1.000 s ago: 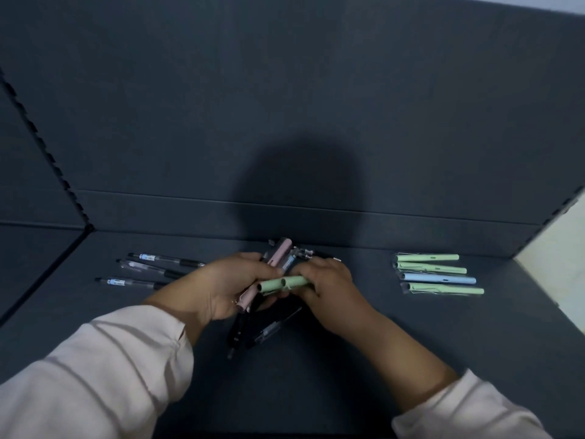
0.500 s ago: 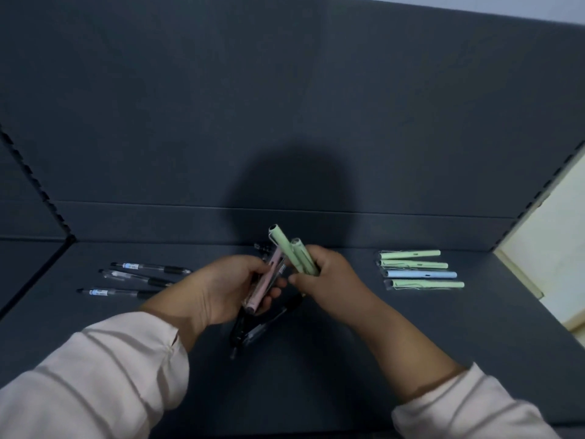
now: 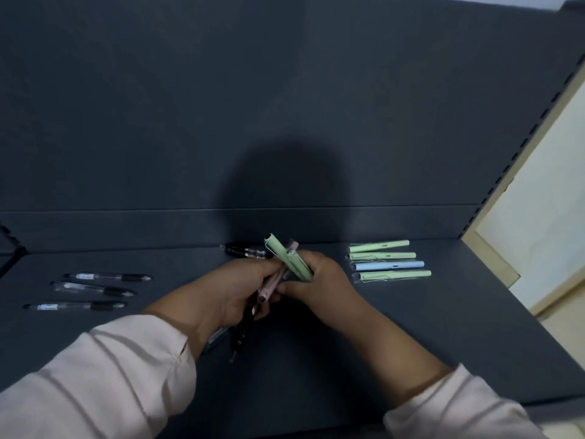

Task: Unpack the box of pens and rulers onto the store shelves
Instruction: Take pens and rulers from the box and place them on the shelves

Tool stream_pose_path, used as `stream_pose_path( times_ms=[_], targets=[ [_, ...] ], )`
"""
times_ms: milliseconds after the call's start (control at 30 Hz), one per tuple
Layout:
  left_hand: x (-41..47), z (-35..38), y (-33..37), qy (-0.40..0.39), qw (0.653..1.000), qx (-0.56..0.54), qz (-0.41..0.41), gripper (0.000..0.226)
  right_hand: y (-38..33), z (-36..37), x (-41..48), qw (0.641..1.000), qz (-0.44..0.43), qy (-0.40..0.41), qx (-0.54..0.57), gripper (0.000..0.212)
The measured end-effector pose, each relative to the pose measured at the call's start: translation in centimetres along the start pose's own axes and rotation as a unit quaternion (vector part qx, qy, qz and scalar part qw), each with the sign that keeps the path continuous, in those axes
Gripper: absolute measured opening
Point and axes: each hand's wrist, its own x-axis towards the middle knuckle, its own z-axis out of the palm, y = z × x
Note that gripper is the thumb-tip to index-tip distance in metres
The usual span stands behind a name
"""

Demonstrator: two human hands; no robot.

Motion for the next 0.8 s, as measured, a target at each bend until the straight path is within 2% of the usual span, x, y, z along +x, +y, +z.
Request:
stream_pose_path(
  times_ms=[167, 300, 467, 600, 667, 733, 800],
  targets=[
    [0.4, 2.2, 0.4, 0.026, 0.999, 0.032, -0.034, 0.033, 0.9, -1.9, -0.6, 0.998, 0.003, 0.018, -0.064, 0.031],
    [0.7, 3.3, 1.2, -0.012, 0.997, 0.011, -0.069, 0.069, 1.8, -3.4, -0.7, 0.998, -0.007, 0.01, -0.068, 0.019],
    [1.1, 4.4, 1.5, -0.049, 0.995, 0.003, -0.09, 0.094, 2.9, -5.2, -0.8, 0.992, -0.025, -0.028, -0.119, 0.025],
    [1.2, 5.3, 1.7, -0.085, 0.991, 0.052, -0.087, 0.103, 3.8, -6.3, -0.8, 0.989, -0.029, -0.04, -0.137, 0.023],
    [1.3, 5.5, 1.6, -0.104, 0.989, 0.075, -0.08, 0.106, 4.1, -6.9, -0.9, 0.988, -0.047, -0.042, -0.143, 0.015],
    [1.4, 5.7, 1.5, -0.123, 0.986, 0.091, -0.067, 0.1, 4.2, -7.7, -1.1, 0.99, -0.048, -0.024, -0.134, 0.012],
    [1.5, 5.8, 1.5, -0.118, 0.986, 0.098, -0.058, 0.079, 4.2, -8.8, -1.4, 0.994, -0.026, 0.019, -0.108, 0.012]
  ],
)
